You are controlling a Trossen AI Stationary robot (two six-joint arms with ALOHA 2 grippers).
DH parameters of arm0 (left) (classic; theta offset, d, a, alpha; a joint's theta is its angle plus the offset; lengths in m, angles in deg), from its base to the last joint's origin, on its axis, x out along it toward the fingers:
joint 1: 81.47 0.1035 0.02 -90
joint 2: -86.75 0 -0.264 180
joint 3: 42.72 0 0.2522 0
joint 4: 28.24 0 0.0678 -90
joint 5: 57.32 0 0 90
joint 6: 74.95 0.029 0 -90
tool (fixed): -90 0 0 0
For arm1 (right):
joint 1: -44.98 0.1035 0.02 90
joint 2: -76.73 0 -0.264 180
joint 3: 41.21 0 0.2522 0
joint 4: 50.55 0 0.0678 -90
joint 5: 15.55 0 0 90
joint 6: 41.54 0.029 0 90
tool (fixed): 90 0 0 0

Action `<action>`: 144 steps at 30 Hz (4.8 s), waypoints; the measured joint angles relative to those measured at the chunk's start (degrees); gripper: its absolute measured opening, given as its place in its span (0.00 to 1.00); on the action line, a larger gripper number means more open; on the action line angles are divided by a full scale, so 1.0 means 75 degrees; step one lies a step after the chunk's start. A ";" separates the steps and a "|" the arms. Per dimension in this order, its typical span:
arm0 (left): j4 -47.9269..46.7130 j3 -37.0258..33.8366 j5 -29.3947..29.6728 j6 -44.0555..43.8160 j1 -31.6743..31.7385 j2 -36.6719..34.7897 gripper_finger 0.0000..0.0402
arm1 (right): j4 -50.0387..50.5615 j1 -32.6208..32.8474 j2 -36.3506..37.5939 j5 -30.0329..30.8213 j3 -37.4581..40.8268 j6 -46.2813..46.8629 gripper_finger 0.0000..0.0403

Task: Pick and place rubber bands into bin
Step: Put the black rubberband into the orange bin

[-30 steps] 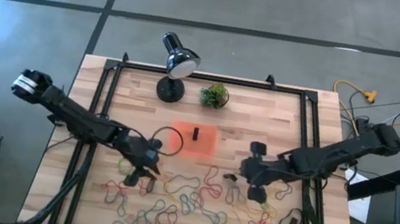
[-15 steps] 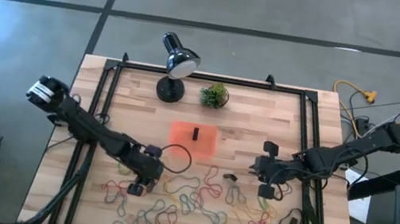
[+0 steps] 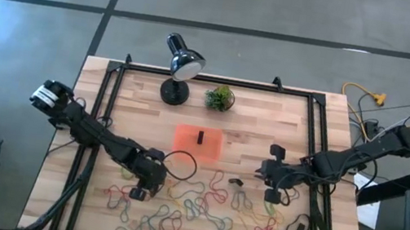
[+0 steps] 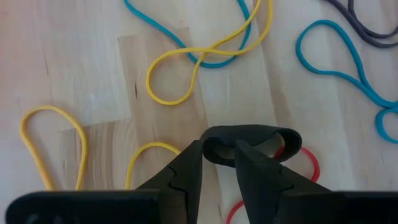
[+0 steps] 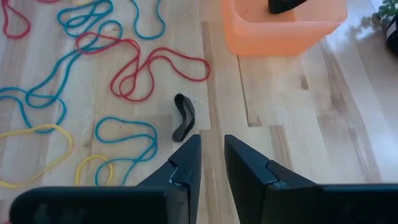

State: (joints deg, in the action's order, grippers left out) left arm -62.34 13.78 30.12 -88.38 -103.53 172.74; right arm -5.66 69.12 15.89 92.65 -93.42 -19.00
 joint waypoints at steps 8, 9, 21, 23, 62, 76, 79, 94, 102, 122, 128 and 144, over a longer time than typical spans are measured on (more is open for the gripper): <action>-0.0005 -0.0003 -0.0044 0.0006 -0.0009 0.0029 0.19 | -0.0055 0.0000 -0.0017 0.0000 0.0000 0.0032 0.16; -0.0005 0.0000 -0.0081 0.0006 -0.0009 0.0017 0.19 | -0.0058 0.0000 -0.0017 0.0000 0.0001 0.0032 0.16; -0.0467 0.0017 -0.0412 0.0029 -0.0012 0.0000 0.19 | -0.0149 0.0000 -0.0017 -0.0003 0.0015 0.0052 0.15; -0.0605 0.0027 -0.0423 0.0029 -0.0012 -0.0021 0.19 | -0.0250 0.0000 -0.0017 -0.0006 0.0015 0.0032 0.15; -0.0557 0.1107 0.0258 0.0690 -0.0015 -0.0099 0.00 | -0.0717 0.0000 -0.0020 -0.0009 0.0513 0.0026 0.15; 0.0512 0.1881 0.6301 0.3396 0.0130 -0.0099 0.00 | -0.1258 0.0000 -0.0020 -0.0007 0.0965 0.0055 0.14; 0.0514 0.1859 0.6552 0.3499 0.0419 -0.0099 0.00 | -0.1265 0.0000 -0.0020 -0.0009 0.0973 0.0055 0.14; 0.1600 0.0988 0.6544 0.3438 0.1697 -0.0082 0.00 | -0.1294 -0.0002 -0.0023 -0.0001 0.0973 0.0050 0.14; 0.1659 0.0958 0.6149 0.3471 0.1699 -0.0076 0.00 | -0.1417 -0.0005 -0.0022 0.0212 0.0973 -0.0009 0.14; 0.1648 0.0932 0.5392 0.3468 0.1699 -0.0073 0.17 | -0.1443 -0.0006 -0.0021 0.0215 0.0973 -0.0003 0.14; 0.1647 0.1099 0.5336 0.3483 0.1699 -0.0073 0.20 | -0.1459 -0.0006 -0.0023 0.0207 0.0973 0.0045 0.14; 0.1644 0.1311 0.5328 0.3439 0.1371 -0.0079 0.20 | -0.4033 -0.0003 -0.0266 -0.0242 0.1629 -0.0610 0.14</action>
State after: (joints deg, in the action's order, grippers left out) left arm -50.01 23.61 70.07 -62.59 -93.25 172.15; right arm -35.91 69.10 13.89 90.83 -81.20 -23.57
